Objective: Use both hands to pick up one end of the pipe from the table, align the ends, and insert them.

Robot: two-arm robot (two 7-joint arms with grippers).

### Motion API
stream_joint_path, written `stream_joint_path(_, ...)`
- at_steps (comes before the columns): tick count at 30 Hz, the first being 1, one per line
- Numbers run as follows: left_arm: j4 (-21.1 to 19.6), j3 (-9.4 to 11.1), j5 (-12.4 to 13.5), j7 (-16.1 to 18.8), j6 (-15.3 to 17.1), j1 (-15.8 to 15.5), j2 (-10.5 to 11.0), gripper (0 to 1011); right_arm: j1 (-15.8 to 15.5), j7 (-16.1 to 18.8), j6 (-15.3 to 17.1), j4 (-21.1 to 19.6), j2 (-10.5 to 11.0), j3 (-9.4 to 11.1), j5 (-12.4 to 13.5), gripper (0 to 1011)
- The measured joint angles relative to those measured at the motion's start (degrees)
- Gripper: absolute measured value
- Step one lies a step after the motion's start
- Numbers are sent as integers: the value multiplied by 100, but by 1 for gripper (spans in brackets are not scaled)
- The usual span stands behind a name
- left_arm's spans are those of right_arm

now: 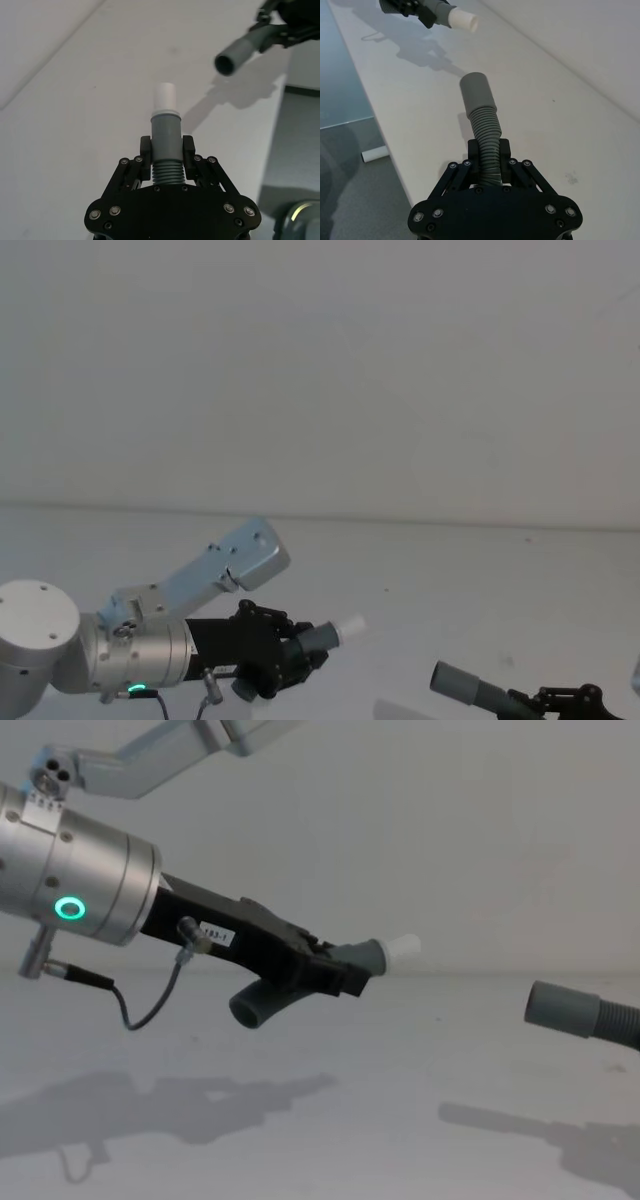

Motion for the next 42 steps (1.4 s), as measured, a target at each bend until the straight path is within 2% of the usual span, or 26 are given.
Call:
stream_joint_path(7, -203, 172, -131, -580, -3, -151, 235, 327, -50, 133, -279, -5, 121, 19, 63, 204)
stream_joint_path(17, -273, 395, -237, -1134, 67, -373, 382, 327, -23, 373, -549, 54, 231, 6, 205, 204)
stream_joint_path(22, -255, 493, -256, -1299, 91, -490, 407, 327, 6, 540, -674, 103, 288, -15, 297, 204)
stream_joint_path(32, -175, 607, -262, -1415, 111, -656, 396, 327, 29, 1012, -967, 194, 452, -44, 595, 204)
stream_joint_path(42, -98, 701, -288, -1495, 100, -770, 343, 327, 15, 1211, -1090, 217, 537, -50, 745, 204)
